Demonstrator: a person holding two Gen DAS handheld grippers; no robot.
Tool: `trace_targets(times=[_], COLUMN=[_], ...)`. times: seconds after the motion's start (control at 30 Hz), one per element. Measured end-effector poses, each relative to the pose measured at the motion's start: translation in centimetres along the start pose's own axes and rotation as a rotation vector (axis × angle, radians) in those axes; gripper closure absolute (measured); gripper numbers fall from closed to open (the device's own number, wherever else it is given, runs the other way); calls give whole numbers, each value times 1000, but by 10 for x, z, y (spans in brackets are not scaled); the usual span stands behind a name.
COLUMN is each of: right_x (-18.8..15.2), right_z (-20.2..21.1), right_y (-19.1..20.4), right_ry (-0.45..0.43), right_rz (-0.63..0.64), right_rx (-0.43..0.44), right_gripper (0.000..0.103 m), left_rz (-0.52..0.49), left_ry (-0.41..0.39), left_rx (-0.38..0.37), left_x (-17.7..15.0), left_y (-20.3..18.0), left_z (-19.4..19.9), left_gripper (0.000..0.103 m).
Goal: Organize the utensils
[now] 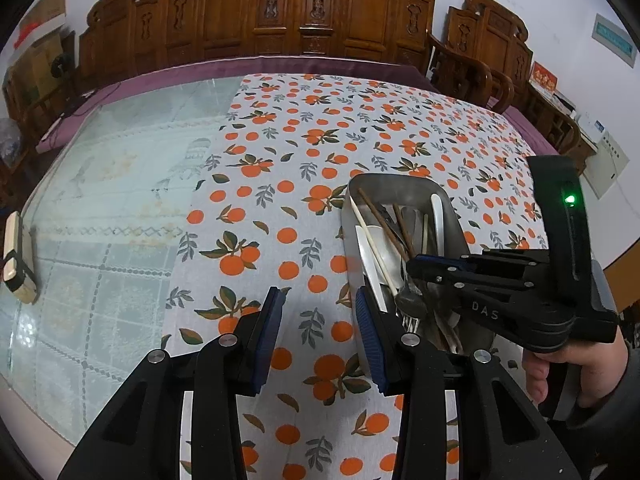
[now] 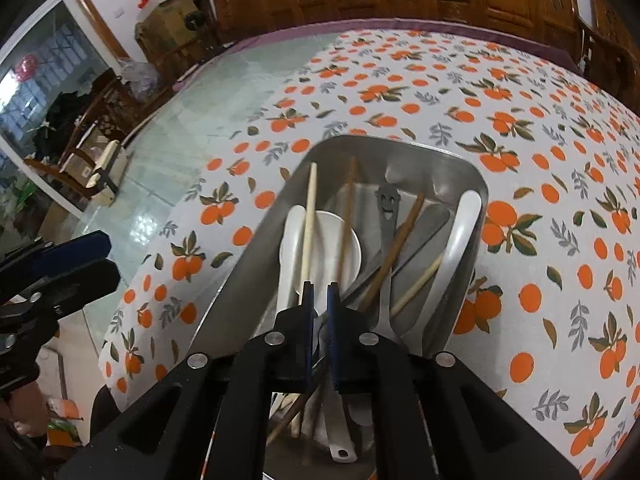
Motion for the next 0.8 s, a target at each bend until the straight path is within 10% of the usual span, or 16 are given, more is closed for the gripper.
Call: trace_targets(times=[0.57,0.63,0.8], right_x=[-28,-35,-57], right_z=[90,104,142], right_y=[-19,-25,-39], right_ry=[-194,-220,-294], right_rz=[19,17,-1], right_rx=[10,-5,-32], right_gripper=[93,92,57], left_rz=[9,17,3], left_ry=[-41,-49,-80], left_rx=[28,33,55], left_x=[-3,-5,-9], left_y=[-22,-26,-45], left_z=[17,19,31], left_gripper=[67,49,29])
Point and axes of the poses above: each gripper's, at about its wrist camera, not at the fingertips, and z roughly against the way its jaws point, y to its left, x to its top, the point moved 1 cm from there along -z, roughly the way its jaws point, and after that the axes turned 15 degrees about -z, right-handed, at the moved point
